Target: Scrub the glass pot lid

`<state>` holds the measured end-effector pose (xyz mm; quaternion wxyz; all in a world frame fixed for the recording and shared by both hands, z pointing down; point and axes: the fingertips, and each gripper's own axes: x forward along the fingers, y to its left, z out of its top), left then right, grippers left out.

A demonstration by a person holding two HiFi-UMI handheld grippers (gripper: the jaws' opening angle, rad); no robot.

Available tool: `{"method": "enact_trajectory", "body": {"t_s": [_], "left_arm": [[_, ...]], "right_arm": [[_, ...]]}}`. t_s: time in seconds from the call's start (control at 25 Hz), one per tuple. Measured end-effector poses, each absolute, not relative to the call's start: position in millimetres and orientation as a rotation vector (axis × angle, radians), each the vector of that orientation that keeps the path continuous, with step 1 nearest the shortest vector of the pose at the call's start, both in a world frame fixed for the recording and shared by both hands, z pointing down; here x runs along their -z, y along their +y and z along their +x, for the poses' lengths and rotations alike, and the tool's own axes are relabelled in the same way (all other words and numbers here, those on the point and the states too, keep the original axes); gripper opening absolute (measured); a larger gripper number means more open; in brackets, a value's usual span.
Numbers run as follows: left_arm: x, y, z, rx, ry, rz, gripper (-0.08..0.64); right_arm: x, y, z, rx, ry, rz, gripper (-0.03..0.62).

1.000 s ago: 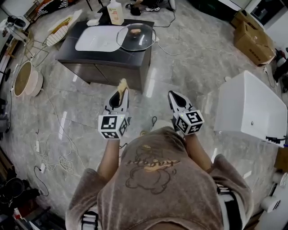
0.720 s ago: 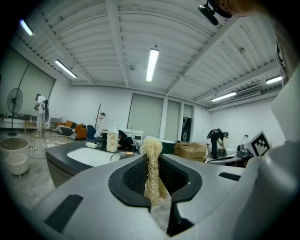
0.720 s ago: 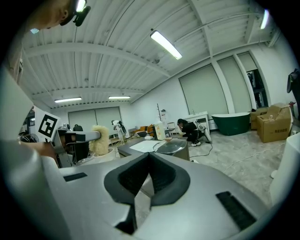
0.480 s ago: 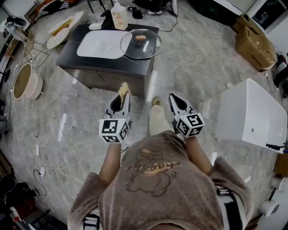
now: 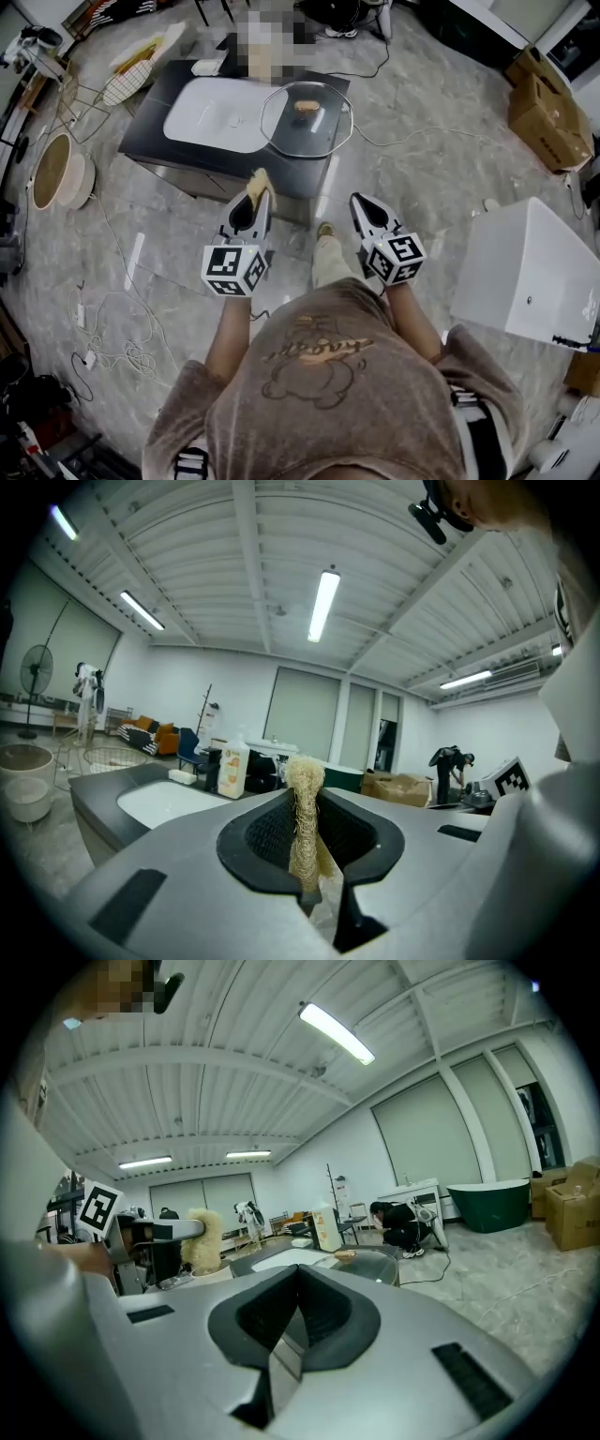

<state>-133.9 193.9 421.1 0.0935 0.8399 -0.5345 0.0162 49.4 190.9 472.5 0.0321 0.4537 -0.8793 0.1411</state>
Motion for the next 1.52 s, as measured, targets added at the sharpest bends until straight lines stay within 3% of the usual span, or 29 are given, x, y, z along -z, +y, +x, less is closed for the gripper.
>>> {"method": "enact_trajectory", "body": {"t_s": [0.72, 1.52], "left_arm": [[-397, -51, -117, -0.045, -1.682, 2.374, 0.066], [-385, -122, -123, -0.074, -1.45, 2.508, 0.066]], "right_arm": [[-453, -70, 53, -0.462, -2.794, 1.084, 0.0], [-435, -122, 27, -0.455, -2.777, 1.248, 0.0]]}}
